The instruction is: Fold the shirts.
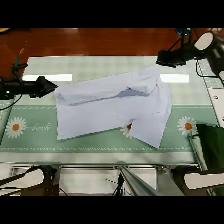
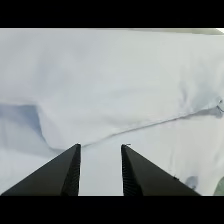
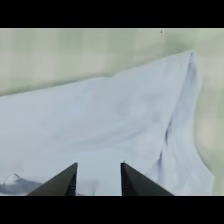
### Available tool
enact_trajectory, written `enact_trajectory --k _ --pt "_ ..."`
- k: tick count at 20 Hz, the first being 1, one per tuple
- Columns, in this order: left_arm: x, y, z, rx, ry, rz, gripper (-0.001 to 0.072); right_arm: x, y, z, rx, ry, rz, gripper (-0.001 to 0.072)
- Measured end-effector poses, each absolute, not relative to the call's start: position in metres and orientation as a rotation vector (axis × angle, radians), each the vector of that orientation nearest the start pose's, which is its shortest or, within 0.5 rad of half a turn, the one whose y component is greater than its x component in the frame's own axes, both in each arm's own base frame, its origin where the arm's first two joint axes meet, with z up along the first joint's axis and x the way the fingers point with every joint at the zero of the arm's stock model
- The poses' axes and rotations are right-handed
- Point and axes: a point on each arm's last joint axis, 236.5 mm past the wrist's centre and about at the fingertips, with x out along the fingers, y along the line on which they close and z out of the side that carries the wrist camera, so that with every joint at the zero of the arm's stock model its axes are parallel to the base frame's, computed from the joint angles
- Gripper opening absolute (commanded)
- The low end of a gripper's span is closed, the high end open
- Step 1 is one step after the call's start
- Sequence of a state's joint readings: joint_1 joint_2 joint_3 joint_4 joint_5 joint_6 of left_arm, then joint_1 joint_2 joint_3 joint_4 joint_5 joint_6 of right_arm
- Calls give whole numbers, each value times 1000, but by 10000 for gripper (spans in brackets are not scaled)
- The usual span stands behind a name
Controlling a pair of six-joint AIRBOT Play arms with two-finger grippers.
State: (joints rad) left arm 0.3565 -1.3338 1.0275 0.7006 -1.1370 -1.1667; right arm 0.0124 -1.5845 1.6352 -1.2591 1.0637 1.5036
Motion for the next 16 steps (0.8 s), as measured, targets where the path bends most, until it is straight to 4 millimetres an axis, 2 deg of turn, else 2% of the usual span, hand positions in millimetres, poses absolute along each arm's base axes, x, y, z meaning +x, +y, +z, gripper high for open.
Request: enact_trajectory --k 1,3,4,5,6,7,8,9,12,14,16 --pt "397 -18 24 -741 1107 -335 317 507 58 78 166 1029 206 422" --pt "377 3 33 -761 1160 -315 323 474 19 83 57 1132 147 434" --pt "364 14 34 -767 1192 -287 338 453 -6 84 21 1195 101 445" --pt "347 22 32 -775 1231 -256 338 437 -27 86 12 1237 58 497" --pt "331 26 26 -783 1269 -226 348 420 -45 86 24 1279 26 503" --pt "313 27 18 -795 1317 -199 474 406 -57 84 46 1310 10 503" --pt "294 26 6 -807 1367 -178 578 394 -65 82 89 1333 10 503" --pt "278 23 -5 -822 1409 -157 601 385 -71 77 127 1351 13 503" --pt "233 5 -36 -883 1536 -143 601 365 -76 57 257 1386 54 503" --pt "210 -6 -53 -911 1600 -140 601 359 -73 45 312 1387 85 502" --pt "195 -17 -67 -928 1640 -137 601 357 -72 33 341 1387 101 497"
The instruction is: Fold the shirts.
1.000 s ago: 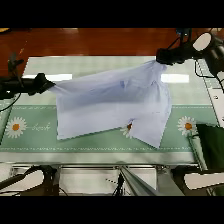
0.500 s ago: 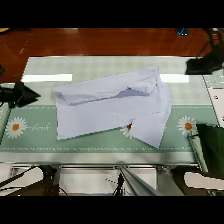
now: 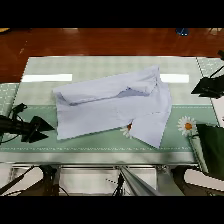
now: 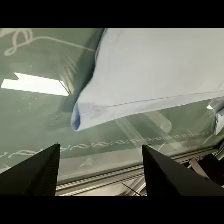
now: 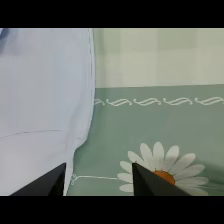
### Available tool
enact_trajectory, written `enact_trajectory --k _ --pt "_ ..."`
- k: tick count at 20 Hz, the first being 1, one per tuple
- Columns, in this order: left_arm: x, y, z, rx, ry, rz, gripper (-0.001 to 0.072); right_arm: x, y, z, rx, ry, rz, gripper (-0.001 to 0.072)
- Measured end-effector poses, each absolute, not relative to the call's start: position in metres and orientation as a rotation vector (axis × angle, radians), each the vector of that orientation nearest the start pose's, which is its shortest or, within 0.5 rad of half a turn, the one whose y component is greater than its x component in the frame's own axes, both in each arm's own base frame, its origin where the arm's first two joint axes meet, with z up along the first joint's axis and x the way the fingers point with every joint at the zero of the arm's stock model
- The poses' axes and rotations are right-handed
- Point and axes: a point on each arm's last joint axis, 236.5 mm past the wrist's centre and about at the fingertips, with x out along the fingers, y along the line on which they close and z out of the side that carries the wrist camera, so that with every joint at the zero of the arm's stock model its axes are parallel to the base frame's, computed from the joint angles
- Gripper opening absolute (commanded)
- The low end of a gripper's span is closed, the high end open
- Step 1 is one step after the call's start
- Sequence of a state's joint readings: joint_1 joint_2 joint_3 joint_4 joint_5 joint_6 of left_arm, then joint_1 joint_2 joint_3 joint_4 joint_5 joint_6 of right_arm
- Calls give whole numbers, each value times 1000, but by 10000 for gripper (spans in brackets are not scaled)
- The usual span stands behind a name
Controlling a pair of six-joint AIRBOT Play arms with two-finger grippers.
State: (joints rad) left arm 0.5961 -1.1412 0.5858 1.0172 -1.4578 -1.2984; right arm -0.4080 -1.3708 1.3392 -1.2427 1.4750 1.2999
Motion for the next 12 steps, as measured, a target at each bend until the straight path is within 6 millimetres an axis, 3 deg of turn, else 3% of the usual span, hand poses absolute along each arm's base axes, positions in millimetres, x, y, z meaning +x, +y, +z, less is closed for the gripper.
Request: enact_trajectory --k 4,11,12 --pt "183 -34 -88 -899 1680 -141 601 359 -64 22 381 1361 138 497" --pt "208 -66 -105 -939 1634 -134 582 364 -56 21 415 1334 169 497" --pt "210 -68 -106 -944 1636 -132 439 364 -55 21 419 1333 173 497"
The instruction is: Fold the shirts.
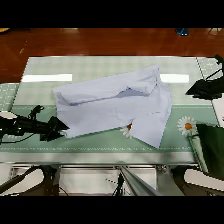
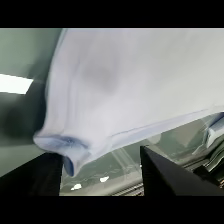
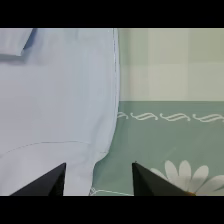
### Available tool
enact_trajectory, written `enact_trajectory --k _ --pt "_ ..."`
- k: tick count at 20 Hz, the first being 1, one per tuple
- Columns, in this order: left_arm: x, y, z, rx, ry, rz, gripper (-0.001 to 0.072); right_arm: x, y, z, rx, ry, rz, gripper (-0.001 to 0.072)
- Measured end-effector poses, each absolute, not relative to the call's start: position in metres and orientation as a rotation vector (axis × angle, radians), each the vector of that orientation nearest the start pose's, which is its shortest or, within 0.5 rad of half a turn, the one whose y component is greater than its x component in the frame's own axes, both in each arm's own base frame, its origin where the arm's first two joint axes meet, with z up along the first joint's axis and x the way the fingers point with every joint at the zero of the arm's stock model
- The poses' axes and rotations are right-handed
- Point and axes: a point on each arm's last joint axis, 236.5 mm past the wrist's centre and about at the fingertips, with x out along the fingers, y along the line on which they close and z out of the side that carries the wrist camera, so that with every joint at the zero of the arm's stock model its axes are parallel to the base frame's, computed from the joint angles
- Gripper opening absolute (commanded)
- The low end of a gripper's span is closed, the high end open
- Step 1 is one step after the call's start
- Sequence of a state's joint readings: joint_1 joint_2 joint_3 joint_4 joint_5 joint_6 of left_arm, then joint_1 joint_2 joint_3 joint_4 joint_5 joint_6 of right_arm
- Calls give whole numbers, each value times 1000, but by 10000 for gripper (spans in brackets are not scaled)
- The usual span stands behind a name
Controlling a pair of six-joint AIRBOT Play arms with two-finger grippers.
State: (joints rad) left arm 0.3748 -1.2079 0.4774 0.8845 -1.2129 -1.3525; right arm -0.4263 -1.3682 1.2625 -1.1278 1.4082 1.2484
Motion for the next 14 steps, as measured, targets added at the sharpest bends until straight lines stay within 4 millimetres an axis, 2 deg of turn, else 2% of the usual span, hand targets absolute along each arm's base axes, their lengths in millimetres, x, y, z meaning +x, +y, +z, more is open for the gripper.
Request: enact_trajectory --k 1,2,4,8,10,11,14 --pt "210 -69 -110 -940 1640 -125 270 364 -54 22 423 1330 177 497" --pt "211 -67 -115 -926 1637 -109 166 364 -53 22 425 1331 180 497" --pt "216 -65 -119 -923 1620 -92 27 364 -53 22 428 1329 182 497" --pt "216 -68 -121 -901 1620 -127 25 357 -52 13 426 1357 183 498" --pt "216 -69 -121 -882 1618 -148 24 344 -51 -2 439 1406 180 501" --pt "215 -69 -121 -873 1617 -158 25 336 -47 -11 452 1433 186 562" --pt "214 -69 -121 -845 1619 -188 25 319 -31 -38 519 1474 213 572"
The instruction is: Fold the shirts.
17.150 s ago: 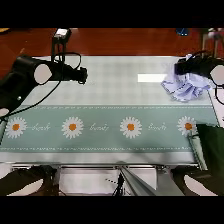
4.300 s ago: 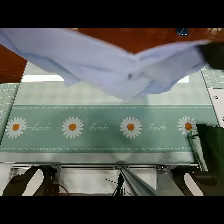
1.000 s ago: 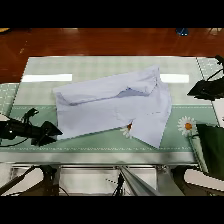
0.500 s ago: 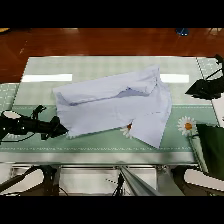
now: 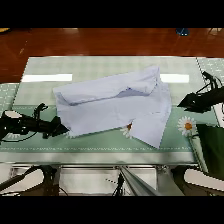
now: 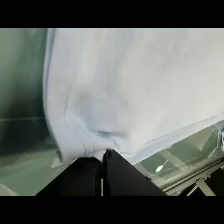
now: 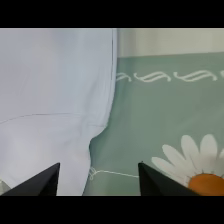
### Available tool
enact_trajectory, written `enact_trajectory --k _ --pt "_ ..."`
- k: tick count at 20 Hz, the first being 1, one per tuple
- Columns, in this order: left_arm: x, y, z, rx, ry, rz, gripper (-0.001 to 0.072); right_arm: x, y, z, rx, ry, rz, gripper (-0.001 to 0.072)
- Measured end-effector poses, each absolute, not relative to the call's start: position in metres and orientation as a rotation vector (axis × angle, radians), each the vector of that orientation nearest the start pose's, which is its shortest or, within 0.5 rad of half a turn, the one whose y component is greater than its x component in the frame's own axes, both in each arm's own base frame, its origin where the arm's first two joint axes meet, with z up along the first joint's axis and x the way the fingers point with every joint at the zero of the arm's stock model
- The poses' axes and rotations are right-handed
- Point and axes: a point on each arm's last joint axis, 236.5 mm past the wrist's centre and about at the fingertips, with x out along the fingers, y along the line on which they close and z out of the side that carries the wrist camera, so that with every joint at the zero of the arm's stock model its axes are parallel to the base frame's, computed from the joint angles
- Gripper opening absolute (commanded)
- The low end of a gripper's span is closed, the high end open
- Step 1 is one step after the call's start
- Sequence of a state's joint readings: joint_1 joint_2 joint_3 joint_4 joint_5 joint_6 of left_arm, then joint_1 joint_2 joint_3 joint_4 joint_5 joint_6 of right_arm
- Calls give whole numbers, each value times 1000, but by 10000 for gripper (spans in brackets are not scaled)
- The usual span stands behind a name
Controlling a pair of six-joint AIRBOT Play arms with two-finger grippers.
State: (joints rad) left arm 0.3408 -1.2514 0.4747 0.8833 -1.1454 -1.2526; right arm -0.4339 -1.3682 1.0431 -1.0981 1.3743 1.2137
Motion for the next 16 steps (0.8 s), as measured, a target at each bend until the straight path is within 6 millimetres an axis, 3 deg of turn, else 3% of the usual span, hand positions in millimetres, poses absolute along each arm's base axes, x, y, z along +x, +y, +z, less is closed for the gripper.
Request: enact_trajectory --k 6,8,10,11,14,16 --pt "208 -70 -119 -806 1633 -231 25 315 -5 -74 633 1435 204 554" --pt "211 -69 -116 -792 1620 -243 24 315 7 -84 619 1434 207 402" --pt "218 -66 -113 -765 1591 -254 25 322 16 -92 587 1410 192 187" --pt "226 -64 -110 -754 1559 -258 25 326 20 -95 577 1399 180 36" --pt "253 -66 -86 -751 1469 -310 25 340 26 -97 562 1355 142 28" --pt "274 -63 -61 -723 1395 -348 24 350 25 -86 550 1323 140 28"
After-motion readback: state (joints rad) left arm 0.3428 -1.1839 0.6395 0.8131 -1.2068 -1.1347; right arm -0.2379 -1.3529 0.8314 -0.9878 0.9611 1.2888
